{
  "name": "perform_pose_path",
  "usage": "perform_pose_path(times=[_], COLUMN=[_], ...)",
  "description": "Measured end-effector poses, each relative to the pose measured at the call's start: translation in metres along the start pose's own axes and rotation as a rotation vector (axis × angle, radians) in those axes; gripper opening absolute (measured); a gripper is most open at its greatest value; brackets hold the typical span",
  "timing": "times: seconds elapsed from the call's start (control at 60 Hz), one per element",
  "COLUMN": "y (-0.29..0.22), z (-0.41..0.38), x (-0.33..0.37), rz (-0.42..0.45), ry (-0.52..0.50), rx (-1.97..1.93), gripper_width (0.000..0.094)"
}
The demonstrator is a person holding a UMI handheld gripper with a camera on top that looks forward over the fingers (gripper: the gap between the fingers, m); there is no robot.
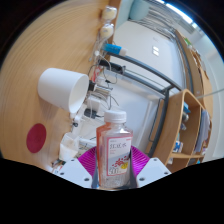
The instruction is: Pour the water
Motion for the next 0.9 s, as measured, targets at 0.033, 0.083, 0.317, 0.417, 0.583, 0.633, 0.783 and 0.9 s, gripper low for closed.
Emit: perform_pose_path(times=[0.033, 0.083, 0.317, 0.417, 0.583, 0.633, 0.783, 0.9], y=[-0.005, -0.011, -0.027, -0.024, -0.023, -0.023, -0.012, 0.006], z=[0.000, -0.002, -0.016, -0.021, -0.015, -0.013, 0.003, -0.005], x=[-0.002, -0.003, -0.004, -0.006, -0.007, -0.006, 0.003, 0.011], rz=[0.016, 0.038, 0.084, 0.069, 0.048, 0.040, -0.011, -0.077], ry=[-0.006, -0.011, -0.048, -0.065, -0.029, -0.030, 0.028, 0.016], rx=[0.054, 0.132, 0.402, 0.417, 0.380, 0.335, 0.070, -0.301], gripper_width=[0.0452, 0.0451, 0.0451, 0.0452, 0.0452, 0.0452, 0.0451, 0.0466])
Point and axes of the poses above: the point between the fingertips, and its own axes, seen from behind it with the camera up: z to the right, y down, x backward, against the way the camera looks, the point moved 2 cm from there along x, backward, against the way the camera looks, and after that the axes turned 6 degrees about z, right-handed, at the moved point
